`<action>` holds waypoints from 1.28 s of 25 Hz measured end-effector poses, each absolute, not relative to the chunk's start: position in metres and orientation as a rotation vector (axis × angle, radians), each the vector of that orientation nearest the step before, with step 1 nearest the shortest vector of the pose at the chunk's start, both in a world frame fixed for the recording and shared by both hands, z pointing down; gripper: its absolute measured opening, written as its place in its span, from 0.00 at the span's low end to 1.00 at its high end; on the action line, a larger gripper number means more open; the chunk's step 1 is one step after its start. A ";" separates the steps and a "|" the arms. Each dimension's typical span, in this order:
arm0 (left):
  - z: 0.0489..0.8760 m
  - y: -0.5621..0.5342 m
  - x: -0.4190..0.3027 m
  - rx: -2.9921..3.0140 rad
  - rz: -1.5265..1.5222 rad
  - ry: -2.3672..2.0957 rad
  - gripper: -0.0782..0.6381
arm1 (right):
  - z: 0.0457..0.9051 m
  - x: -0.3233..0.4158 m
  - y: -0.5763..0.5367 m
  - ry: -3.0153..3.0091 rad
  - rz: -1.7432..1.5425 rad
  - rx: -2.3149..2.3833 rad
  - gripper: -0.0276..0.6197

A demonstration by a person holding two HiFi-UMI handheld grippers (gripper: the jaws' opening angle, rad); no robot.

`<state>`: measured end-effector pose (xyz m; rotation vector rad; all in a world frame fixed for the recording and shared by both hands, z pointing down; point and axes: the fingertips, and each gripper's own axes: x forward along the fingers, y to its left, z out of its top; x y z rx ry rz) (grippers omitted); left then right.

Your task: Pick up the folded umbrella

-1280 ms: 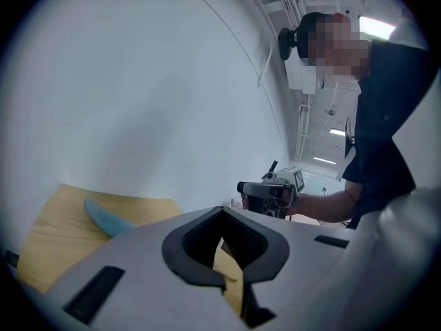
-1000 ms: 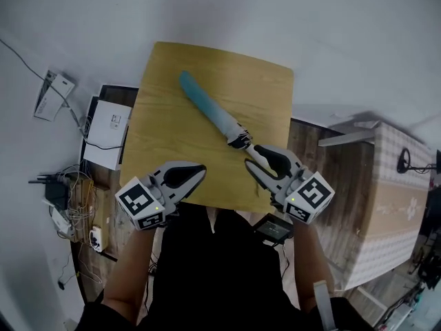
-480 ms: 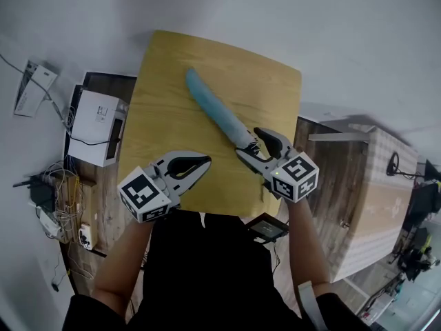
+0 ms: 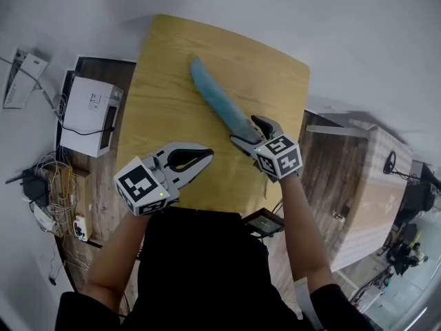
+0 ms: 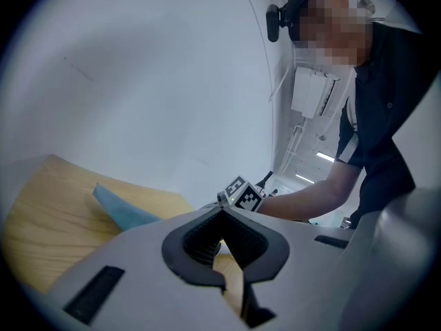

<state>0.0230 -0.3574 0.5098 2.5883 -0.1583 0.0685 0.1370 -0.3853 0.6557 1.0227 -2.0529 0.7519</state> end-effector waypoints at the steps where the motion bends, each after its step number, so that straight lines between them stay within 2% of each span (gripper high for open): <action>1: 0.512 -0.358 0.023 2.579 0.069 -0.155 0.13 | 0.662 0.139 -0.387 -2.030 0.749 1.013 0.57; 13: 0.527 -0.356 0.021 2.532 0.039 -0.133 0.13 | 0.707 0.146 -0.387 -1.844 0.739 0.910 0.57; 32: 0.525 -0.348 0.035 2.504 0.011 -0.099 0.12 | 0.711 0.149 -0.390 -1.938 0.760 0.984 0.57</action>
